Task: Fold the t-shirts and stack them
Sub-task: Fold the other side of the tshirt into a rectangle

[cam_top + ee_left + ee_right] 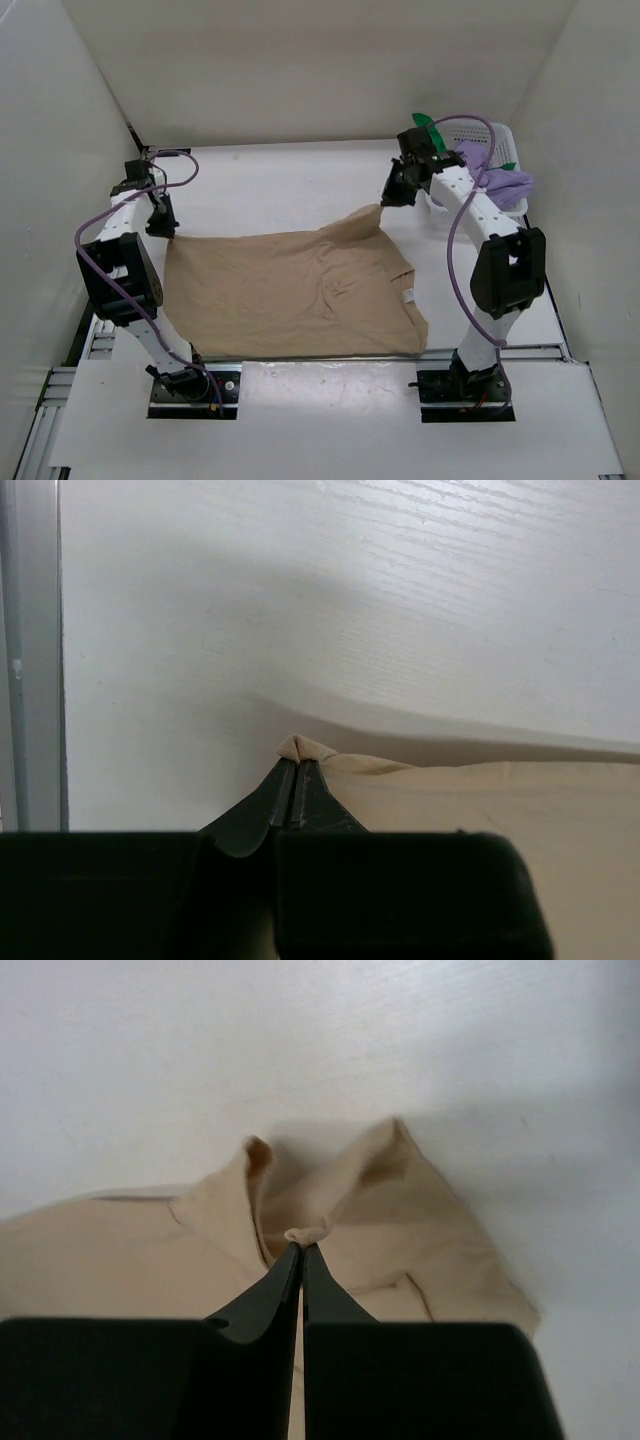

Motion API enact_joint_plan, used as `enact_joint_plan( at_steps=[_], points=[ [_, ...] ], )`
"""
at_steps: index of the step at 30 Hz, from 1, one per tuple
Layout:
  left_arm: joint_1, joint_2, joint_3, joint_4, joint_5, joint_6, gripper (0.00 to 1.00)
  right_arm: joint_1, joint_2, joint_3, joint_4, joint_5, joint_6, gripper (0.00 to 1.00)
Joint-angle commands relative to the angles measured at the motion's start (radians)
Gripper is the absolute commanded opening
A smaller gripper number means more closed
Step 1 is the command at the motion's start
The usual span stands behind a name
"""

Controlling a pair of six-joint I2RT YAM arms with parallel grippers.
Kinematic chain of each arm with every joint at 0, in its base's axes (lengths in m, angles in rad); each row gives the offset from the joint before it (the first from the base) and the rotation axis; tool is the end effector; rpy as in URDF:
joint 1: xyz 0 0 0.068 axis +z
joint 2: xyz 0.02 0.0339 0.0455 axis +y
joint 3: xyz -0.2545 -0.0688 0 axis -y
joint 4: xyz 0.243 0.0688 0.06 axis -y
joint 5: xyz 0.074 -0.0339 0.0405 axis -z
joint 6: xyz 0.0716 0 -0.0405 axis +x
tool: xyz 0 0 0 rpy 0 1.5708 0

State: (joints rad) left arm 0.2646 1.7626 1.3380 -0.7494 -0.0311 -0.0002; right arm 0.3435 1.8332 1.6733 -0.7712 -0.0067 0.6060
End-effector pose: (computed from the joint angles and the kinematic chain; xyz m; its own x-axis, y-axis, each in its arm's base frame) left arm 0.3574 0.0992 0.1836 -0.8902 -0.2414 -0.3865 -0.2732 0.9615 0.0286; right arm 0.3975 0.1427 0.2630 -0.8149 0.3134 -0.4876 0.1504 0.9267 0.3444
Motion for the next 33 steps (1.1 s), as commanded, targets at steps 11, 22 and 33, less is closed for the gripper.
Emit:
enact_joint_plan(
  at_steps=[11, 22, 33],
  points=[
    [0.019, -0.218, -0.289, 0.036, -0.024, 0.000, 0.10, 0.012, -0.460, -0.566, 0.032, 0.028, 0.040, 0.00],
    [0.044, -0.239, -0.336, 0.045, -0.096, 0.000, 0.10, 0.022, -0.528, -0.774, 0.078, 0.007, 0.107, 0.00],
    [0.044, -0.294, -0.414, 0.045, -0.119, 0.000, 0.13, 0.051, -0.523, -0.828, 0.107, -0.005, 0.126, 0.00]
  ],
)
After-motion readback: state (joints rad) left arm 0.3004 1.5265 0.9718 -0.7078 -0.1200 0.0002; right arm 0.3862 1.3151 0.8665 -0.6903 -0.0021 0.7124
